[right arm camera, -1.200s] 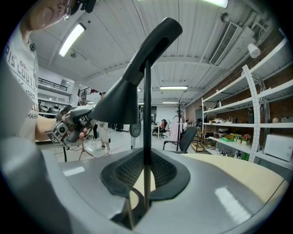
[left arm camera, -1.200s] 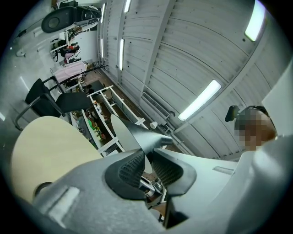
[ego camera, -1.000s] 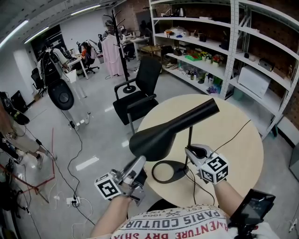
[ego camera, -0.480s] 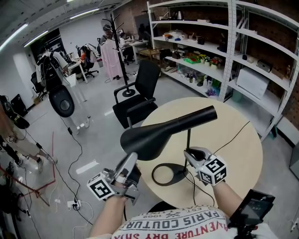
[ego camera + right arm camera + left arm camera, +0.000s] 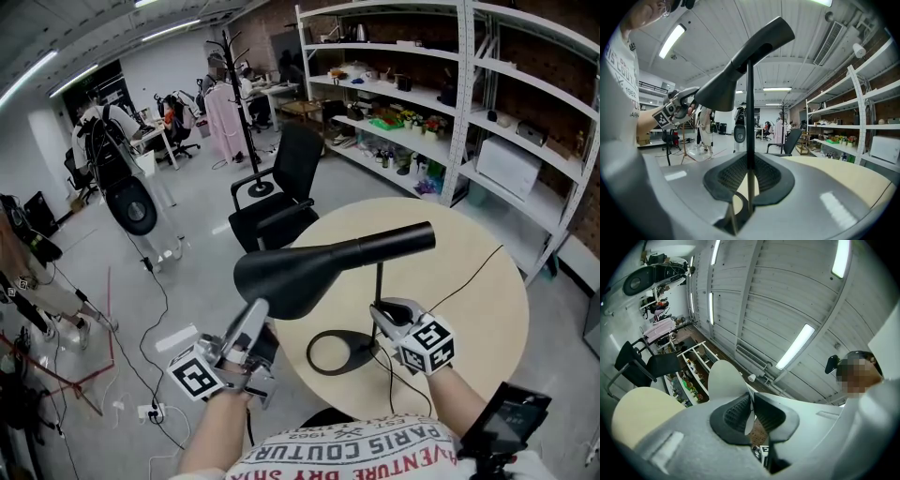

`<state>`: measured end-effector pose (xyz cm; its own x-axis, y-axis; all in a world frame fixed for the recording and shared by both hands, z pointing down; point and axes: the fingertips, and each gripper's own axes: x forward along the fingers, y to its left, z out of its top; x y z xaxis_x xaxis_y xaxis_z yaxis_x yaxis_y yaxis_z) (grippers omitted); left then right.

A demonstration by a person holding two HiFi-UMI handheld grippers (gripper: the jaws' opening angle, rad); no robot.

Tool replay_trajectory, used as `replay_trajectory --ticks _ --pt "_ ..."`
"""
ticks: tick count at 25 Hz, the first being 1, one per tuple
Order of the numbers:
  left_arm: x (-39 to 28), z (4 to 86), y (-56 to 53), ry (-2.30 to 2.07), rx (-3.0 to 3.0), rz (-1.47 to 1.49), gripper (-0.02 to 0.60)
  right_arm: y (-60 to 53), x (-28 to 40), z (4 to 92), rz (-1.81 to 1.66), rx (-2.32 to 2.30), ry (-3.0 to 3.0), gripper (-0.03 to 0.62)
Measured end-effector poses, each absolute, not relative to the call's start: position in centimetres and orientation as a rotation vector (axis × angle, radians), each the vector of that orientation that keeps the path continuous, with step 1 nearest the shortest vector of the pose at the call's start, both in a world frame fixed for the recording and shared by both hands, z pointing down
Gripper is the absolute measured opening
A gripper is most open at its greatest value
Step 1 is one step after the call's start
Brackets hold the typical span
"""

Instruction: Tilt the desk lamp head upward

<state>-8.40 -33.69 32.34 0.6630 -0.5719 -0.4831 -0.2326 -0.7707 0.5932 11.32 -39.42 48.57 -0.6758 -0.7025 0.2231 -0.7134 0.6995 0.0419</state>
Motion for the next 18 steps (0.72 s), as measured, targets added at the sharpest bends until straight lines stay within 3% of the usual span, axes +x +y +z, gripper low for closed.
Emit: replay_trajectory --ticks 18 --pt "-8.7 26.5 -34.1 -0.639 2.503 -0.949 0.026 -39.3 11.1 48.6 0.061 1.137 -2.695 0.044"
